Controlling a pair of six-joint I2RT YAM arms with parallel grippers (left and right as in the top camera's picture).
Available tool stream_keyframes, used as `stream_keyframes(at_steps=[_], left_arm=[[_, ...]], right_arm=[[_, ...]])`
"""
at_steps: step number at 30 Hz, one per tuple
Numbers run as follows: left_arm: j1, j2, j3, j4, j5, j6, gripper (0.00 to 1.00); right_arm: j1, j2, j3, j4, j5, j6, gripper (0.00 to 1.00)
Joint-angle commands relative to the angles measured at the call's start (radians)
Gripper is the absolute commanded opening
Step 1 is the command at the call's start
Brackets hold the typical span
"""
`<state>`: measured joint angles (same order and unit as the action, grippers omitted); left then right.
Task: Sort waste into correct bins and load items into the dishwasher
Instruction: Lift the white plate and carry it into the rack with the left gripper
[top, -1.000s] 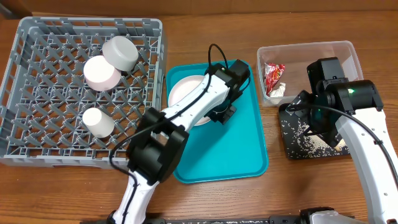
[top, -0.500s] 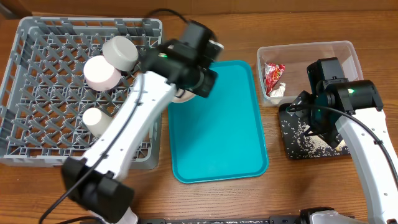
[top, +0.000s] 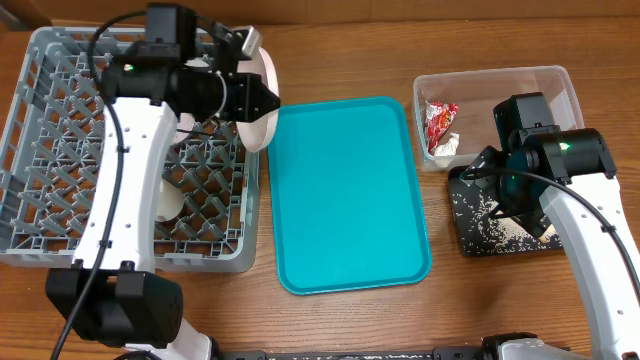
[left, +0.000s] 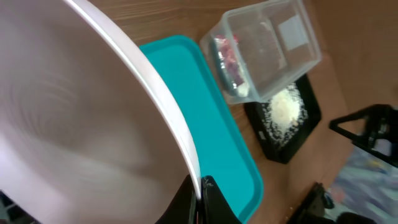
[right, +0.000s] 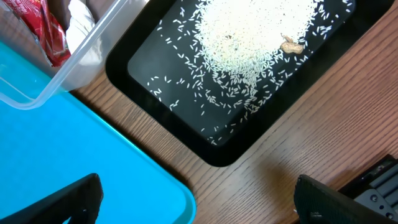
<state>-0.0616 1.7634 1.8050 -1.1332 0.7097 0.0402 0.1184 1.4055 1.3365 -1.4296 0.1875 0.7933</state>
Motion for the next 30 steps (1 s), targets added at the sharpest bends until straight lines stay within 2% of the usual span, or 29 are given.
stream_keyframes(at_steps=[1,20,30], left_arm=[[0.039,-0.007,-0.002,-0.020,0.146,0.114,0.04],[0.134,0.130,-0.002,-0.101,0.137,0.248,0.04],[0.148,0.161,-0.002,-0.125,-0.050,0.248,0.05]], right_arm=[[-0.003,-0.008,0.013,0.006,0.015,0.010,1.00],[-0.003,-0.008,0.013,0.005,0.015,-0.005,1.00],[-0.003,-0.008,0.013,0.006,0.014,-0.005,1.00]])
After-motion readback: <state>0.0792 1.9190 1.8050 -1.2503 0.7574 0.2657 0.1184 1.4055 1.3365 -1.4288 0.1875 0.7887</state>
